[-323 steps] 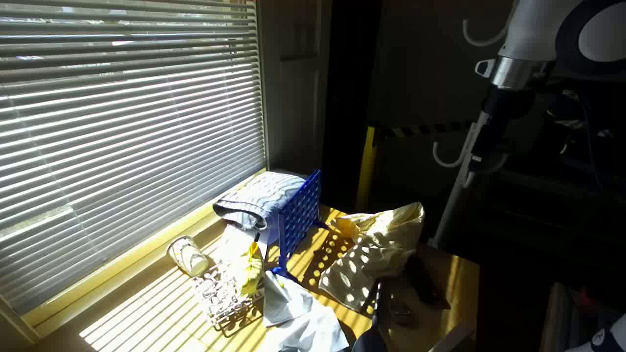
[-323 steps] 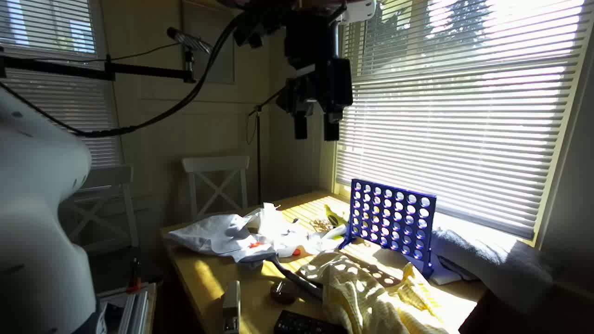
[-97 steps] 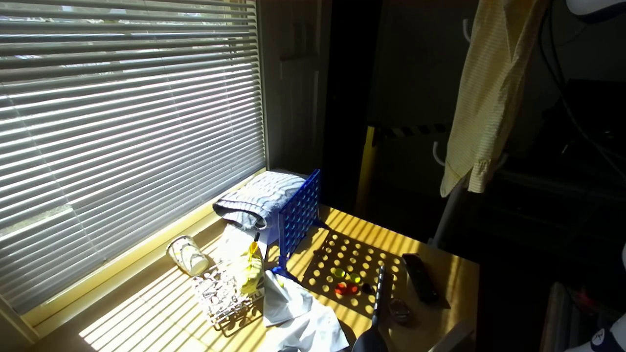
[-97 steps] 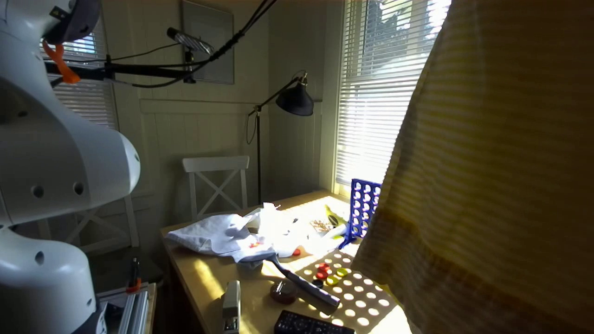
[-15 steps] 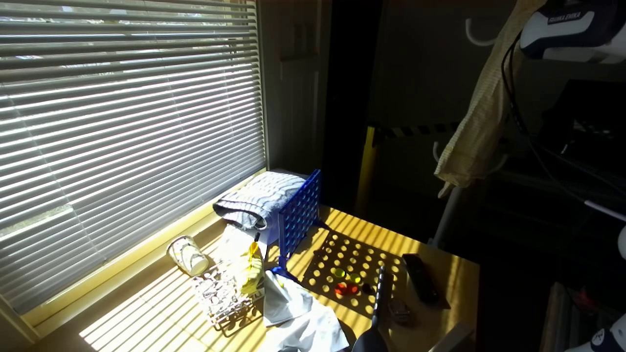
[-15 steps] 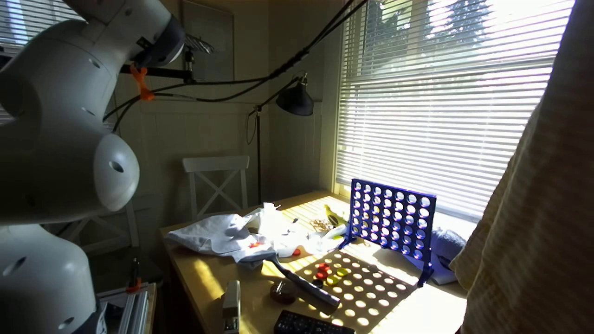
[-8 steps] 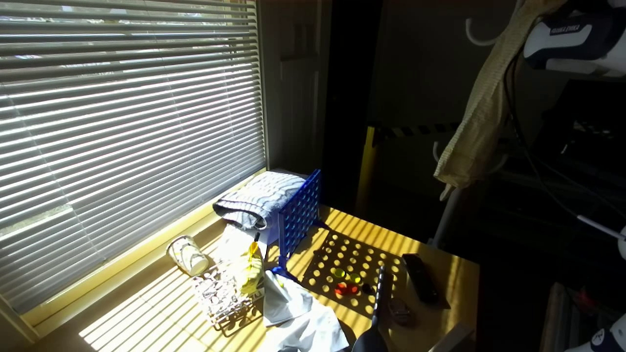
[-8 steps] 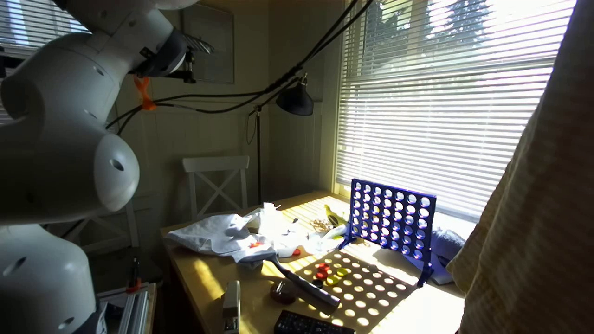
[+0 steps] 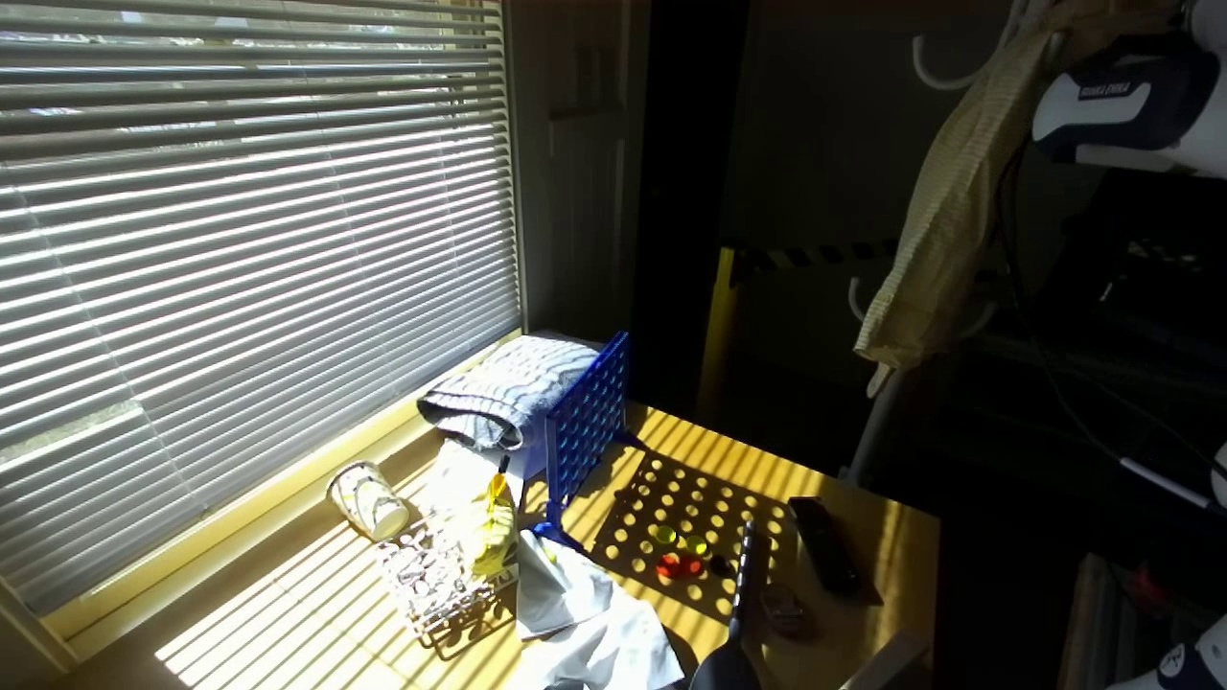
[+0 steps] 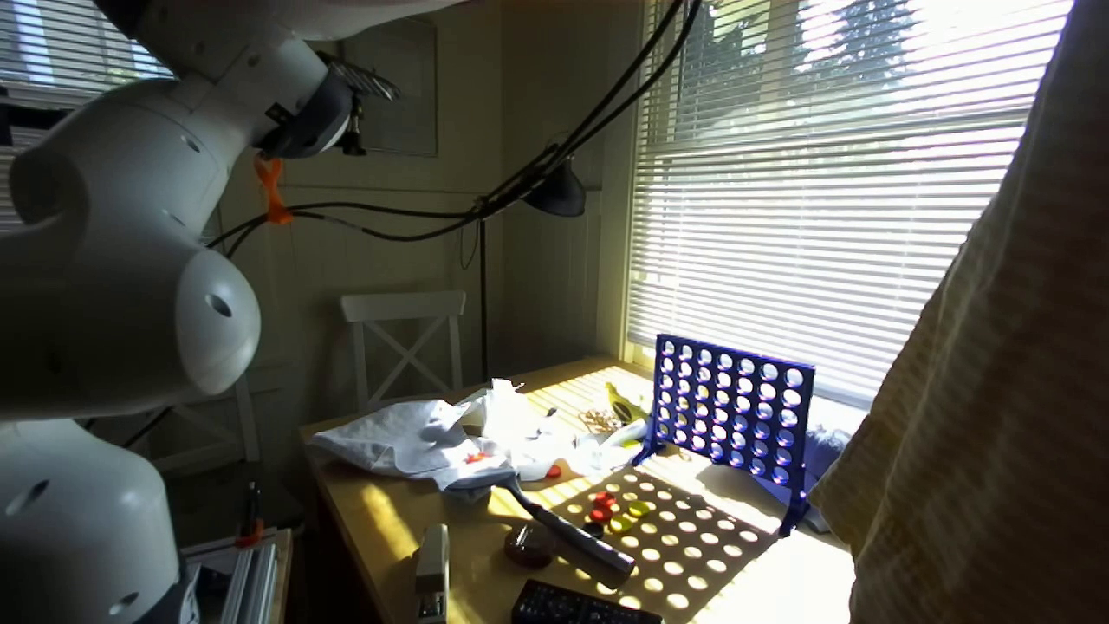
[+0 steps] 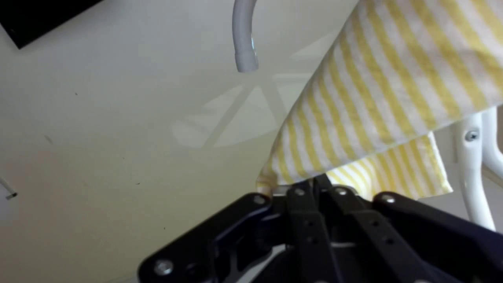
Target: Hang the yellow towel on the stand
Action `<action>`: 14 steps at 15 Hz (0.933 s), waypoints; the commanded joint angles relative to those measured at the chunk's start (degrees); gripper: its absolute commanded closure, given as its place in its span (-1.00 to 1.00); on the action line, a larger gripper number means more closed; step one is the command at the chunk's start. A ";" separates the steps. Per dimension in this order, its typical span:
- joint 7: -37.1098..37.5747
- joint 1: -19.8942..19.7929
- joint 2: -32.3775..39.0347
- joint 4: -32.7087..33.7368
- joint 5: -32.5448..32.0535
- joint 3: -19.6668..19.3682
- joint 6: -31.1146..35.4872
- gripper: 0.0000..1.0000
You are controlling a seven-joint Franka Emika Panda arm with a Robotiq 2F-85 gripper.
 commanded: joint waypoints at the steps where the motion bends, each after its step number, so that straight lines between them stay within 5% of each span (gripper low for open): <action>1: 1.66 -0.49 -3.57 -2.78 -0.73 -0.62 -4.71 0.97; 14: 5.76 4.13 -3.06 -6.34 -10.21 -2.10 -14.38 0.97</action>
